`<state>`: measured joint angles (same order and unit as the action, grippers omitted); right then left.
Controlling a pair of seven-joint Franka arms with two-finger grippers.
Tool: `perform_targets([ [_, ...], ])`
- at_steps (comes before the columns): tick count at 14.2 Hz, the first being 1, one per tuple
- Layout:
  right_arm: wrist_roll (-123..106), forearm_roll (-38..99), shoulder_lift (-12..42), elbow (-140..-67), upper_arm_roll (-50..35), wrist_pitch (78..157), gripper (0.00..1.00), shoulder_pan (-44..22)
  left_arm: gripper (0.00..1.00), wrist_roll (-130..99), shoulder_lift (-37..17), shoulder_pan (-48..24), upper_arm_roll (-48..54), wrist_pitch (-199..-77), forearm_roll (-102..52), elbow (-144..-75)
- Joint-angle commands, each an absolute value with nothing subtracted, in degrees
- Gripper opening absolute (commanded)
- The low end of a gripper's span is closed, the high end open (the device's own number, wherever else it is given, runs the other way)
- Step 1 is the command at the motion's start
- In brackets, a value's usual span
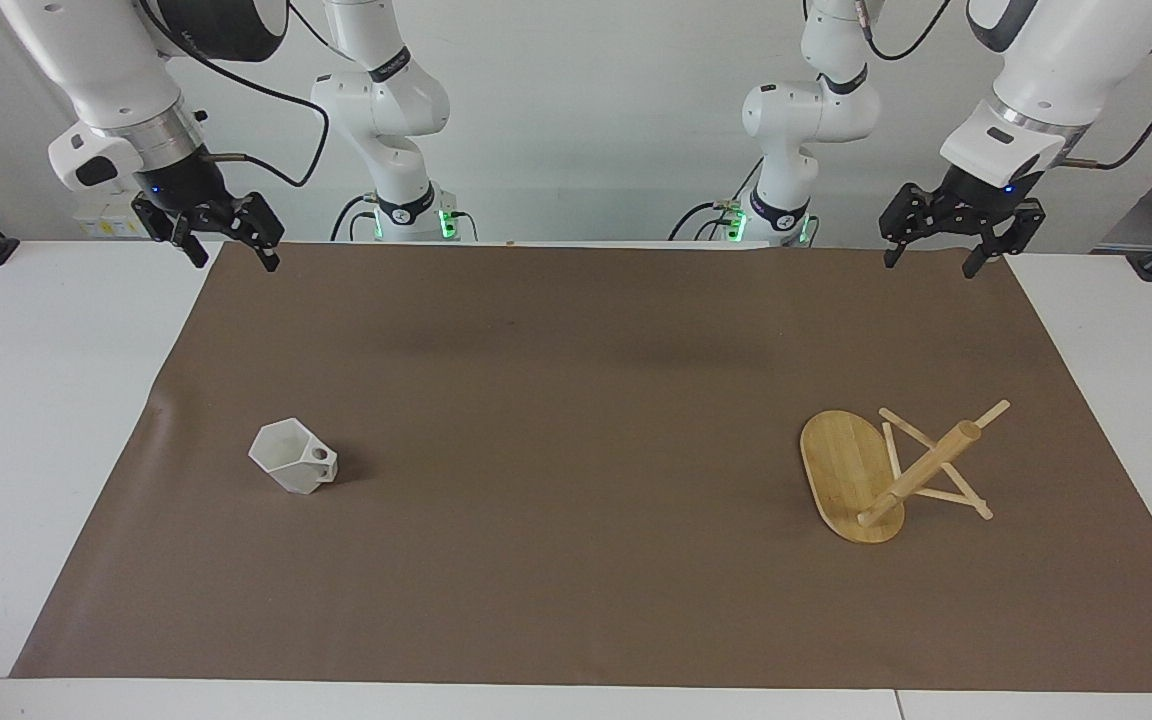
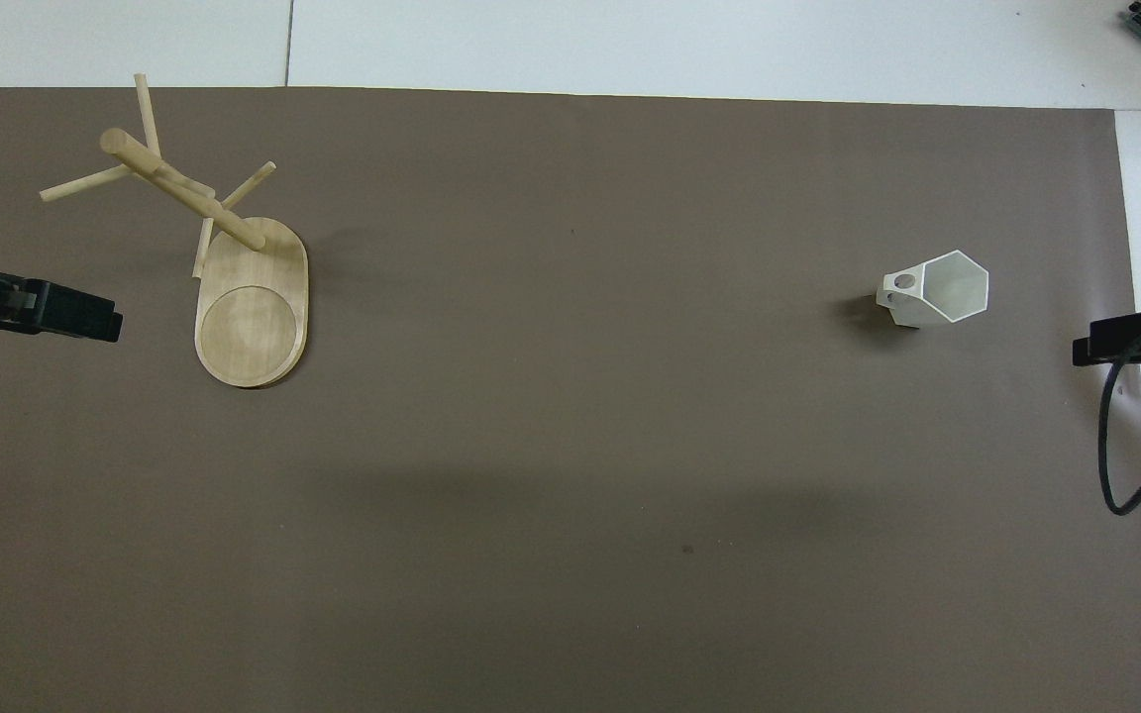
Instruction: Hang cup on rack
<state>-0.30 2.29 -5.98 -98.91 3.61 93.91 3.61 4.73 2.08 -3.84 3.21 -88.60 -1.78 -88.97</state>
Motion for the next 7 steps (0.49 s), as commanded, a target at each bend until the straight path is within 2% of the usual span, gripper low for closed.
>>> perform_targets([
  [1, -1.41, 1.49, -7.12, -100.55, 3.52, 95.54, 1.0, 4.04, 1.0, 3.69, 3.25, -4.39, 2.99, -87.71, -2.02, -89.91],
  [7, -1.93, 1.49, -7.12, -100.89, 3.52, 97.11, 1.0, 4.04, 1.0, 3.87, 3.6, -4.22, 2.9, -87.89, -2.02, -90.44],
])
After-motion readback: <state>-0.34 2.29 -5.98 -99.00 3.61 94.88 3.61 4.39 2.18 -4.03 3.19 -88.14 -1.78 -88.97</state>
